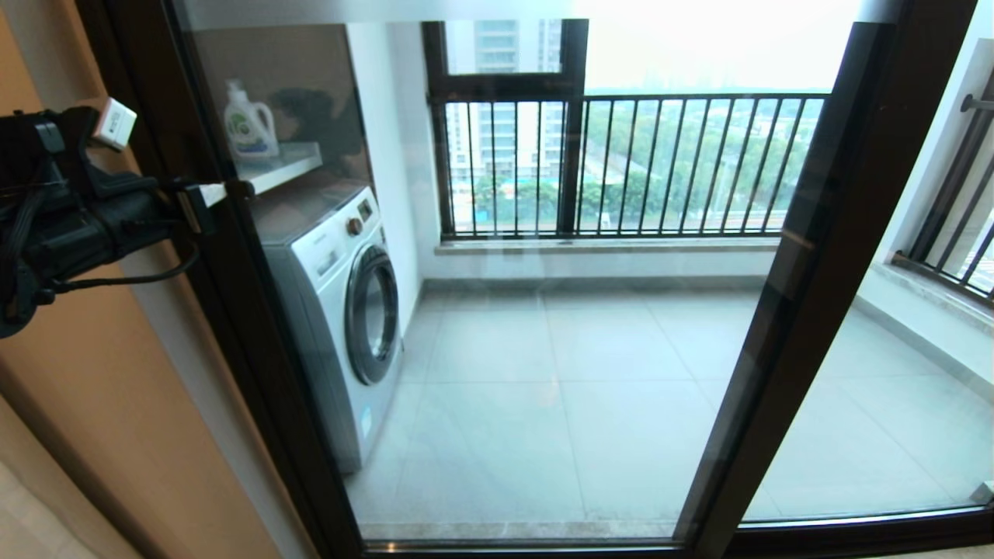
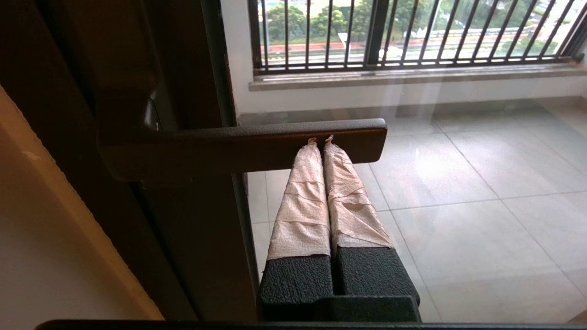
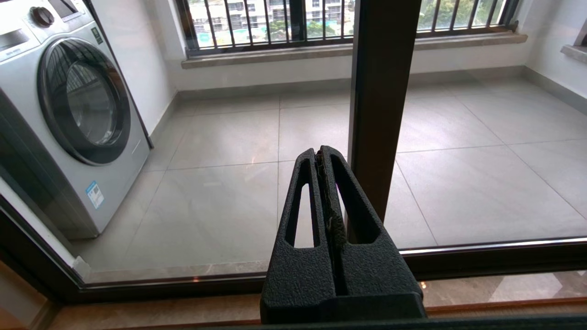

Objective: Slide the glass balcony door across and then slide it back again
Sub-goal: Open the slid door

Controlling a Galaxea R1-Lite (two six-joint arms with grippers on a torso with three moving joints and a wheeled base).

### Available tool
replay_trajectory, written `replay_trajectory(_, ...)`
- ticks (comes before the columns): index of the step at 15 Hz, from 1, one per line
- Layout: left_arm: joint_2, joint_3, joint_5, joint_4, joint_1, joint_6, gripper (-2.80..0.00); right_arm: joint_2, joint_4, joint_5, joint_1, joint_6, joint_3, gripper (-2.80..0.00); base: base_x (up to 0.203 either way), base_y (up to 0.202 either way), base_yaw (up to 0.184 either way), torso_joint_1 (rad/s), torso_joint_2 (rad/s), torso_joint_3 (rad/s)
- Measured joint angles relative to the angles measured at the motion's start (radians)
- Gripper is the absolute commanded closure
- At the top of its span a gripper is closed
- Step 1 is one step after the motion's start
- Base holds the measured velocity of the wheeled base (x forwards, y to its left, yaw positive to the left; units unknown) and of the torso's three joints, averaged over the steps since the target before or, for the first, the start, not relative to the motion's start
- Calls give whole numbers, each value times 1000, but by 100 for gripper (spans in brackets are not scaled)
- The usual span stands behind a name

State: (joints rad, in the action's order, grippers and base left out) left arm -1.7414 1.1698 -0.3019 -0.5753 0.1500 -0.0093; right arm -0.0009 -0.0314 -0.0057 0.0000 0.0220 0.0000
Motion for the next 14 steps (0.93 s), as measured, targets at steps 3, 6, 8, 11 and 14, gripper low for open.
replay_trajectory(3,-14,2,1,0,0,2,0,0,0,0,0,0,0,0,0,0,0,0,0,0)
replay_trajectory(6,-6,11,2,7,1,-2,0,0,0,0,0,0,0,0,0,0,0,0,0,0)
replay_trajectory(8,31,17,-2,4,-2,-5,0,0,0,0,0,0,0,0,0,0,0,0,0,0)
replay_trajectory(11,82,37,-9,4,-8,-4,0,0,0,0,0,1,0,0,0,0,0,0,0,0)
replay_trajectory(14,73,70,-9,9,-17,-4,0,0,0,0,0,1,0,0,0,0,0,0,0,0)
